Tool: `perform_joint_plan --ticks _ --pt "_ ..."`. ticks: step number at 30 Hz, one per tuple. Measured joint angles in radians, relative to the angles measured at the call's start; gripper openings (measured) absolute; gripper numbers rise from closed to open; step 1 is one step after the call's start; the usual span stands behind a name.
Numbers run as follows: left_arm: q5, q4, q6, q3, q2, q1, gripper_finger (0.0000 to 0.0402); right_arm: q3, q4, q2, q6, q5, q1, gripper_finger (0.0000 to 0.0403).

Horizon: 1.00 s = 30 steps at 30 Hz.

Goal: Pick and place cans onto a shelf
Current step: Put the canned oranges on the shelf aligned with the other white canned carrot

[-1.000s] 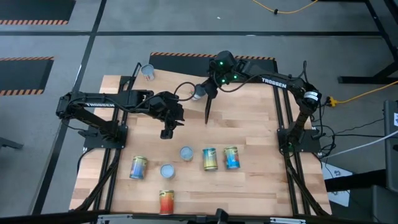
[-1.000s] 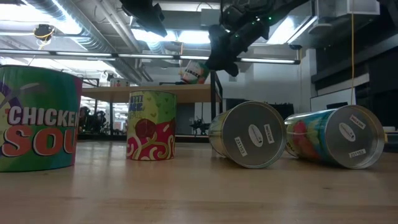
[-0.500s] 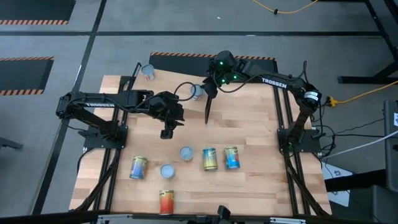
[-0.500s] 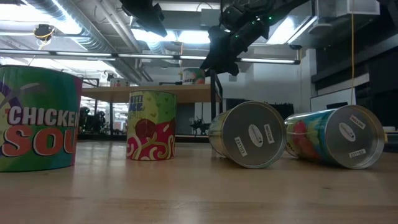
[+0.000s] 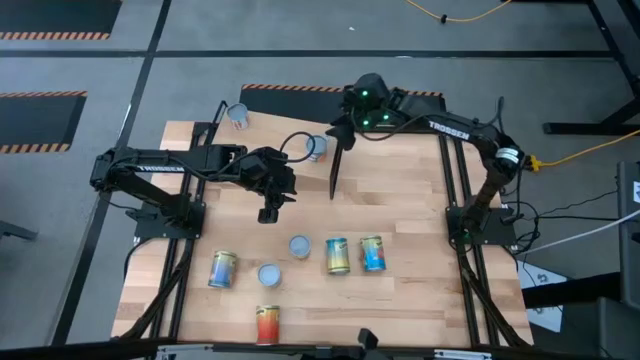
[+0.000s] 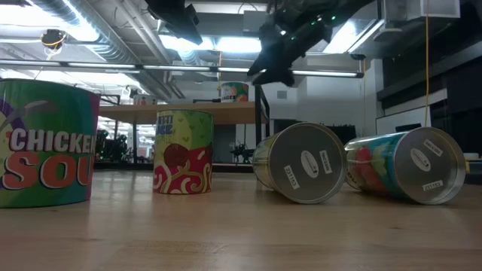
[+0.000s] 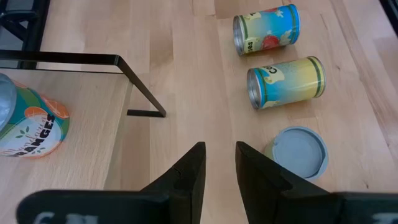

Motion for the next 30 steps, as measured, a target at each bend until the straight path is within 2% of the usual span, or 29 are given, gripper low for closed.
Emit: perform_joint_plan --ticks 5,12,15,24,30 --pt "0.000 0.000 0.000 0.000 0.000 0.000 0.0080 0.000 -0.116 -0.104 -0.011 -0.016 -0.008 0.0206" --pt "0.000 0.000 0.000 0.000 0.000 0.000 0.0080 0.000 -0.366 -0.301 -0.091 0.154 0.008 0.0206" --pt "0.000 0.000 0.000 0.000 0.000 0.000 0.0080 -0.029 -0.432 -0.399 -0.108 0.182 0.027 0.0206" --pt "0.000 0.000 0.000 0.000 0.000 0.000 0.0080 -0.308 -0.456 -0.755 -0.019 0.185 0.097 0.0207" --pt "-0.002 0.006 0.000 0.000 0.000 0.000 0.0080 -0.517 -0.393 -0.945 0.079 0.184 0.151 0.0207"
